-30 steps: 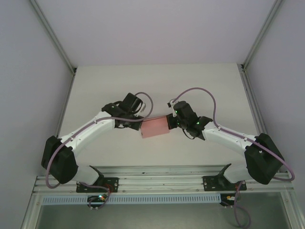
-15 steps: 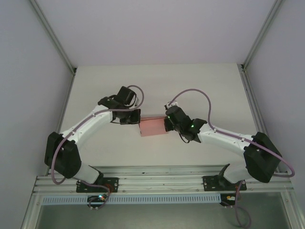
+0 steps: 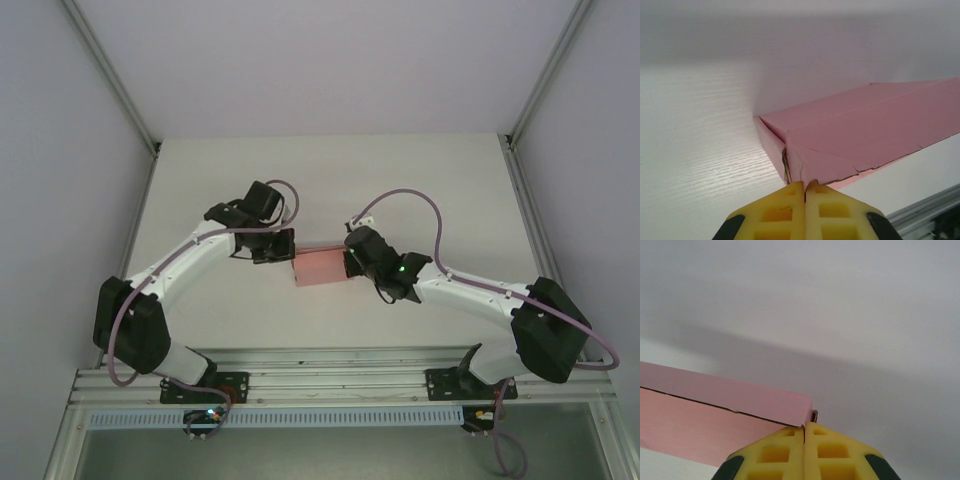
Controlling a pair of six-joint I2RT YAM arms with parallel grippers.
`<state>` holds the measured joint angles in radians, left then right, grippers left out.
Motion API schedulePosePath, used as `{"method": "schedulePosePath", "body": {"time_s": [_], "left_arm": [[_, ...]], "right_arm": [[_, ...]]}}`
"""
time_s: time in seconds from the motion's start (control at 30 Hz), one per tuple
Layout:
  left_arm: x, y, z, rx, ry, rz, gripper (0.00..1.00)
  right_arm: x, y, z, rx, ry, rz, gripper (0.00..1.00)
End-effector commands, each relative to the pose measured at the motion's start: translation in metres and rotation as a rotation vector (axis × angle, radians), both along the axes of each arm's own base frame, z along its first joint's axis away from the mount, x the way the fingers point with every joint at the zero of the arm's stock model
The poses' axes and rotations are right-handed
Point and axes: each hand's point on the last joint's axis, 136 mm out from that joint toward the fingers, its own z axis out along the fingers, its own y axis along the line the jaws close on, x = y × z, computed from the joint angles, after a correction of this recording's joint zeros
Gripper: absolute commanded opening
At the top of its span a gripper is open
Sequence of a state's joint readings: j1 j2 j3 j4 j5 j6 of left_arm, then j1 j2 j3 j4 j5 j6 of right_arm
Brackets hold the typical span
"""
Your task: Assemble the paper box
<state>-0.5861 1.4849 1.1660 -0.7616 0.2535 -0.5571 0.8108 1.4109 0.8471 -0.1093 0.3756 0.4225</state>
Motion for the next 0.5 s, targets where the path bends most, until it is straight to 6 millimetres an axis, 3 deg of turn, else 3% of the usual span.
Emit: {"method": "schedulePosePath", "body": {"time_s": [0.0, 0.27, 0.47], "left_arm": [[-0.009, 0.011, -0.018, 0.105, -0.036, -0.042, 0.0], [-0.028, 0.004, -0.046, 0.073, -0.045, -0.047, 0.0], [-0.029, 0.005, -0.047, 0.081, -0.056, -0.054, 0.0]], "right_arm": [[-0.012, -0.013, -0.026, -0.071, 0.034, 0.005, 0.0], [-0.018, -0.009, -0.03, -0.016, 0.009, 0.037, 0.0], [-0.026, -0.007, -0.033, 0.013, 0.01, 0.081, 0.06]]}}
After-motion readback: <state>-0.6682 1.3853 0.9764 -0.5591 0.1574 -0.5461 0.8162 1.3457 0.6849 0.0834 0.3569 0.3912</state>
